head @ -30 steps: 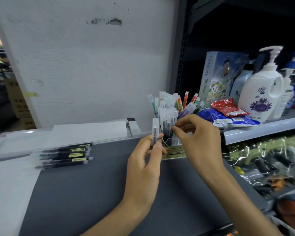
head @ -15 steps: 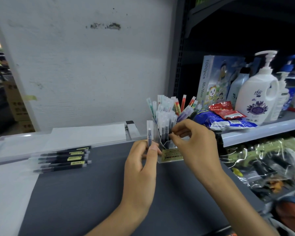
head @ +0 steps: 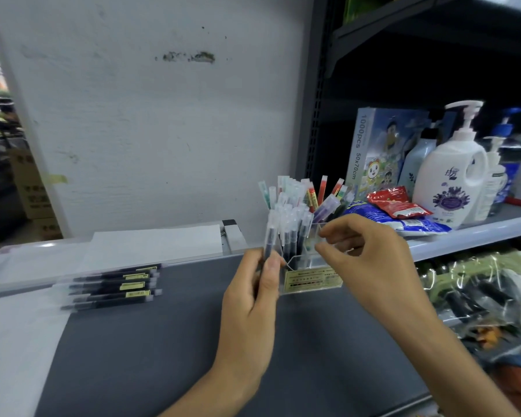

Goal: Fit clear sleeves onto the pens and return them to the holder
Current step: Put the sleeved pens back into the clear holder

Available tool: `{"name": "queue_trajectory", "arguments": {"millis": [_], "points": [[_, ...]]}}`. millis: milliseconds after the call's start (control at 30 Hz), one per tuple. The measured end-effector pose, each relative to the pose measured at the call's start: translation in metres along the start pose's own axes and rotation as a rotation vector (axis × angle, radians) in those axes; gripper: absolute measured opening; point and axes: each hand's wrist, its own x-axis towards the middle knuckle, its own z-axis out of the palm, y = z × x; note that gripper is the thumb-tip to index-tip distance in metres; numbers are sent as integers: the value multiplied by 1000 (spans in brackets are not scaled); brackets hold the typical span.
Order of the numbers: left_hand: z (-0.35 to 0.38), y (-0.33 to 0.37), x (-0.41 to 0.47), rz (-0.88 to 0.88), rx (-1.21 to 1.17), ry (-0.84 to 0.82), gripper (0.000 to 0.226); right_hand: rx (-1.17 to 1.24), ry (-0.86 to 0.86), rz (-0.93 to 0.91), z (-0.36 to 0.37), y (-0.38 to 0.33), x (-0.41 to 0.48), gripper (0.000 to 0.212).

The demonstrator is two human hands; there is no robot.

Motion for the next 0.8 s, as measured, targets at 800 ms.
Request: {"name": "queue_trajectory", "arguments": {"millis": [800], "points": [[0,-5,-2,70,226,-26,21,389,18,-154,-24,-22,-1,19]]}}
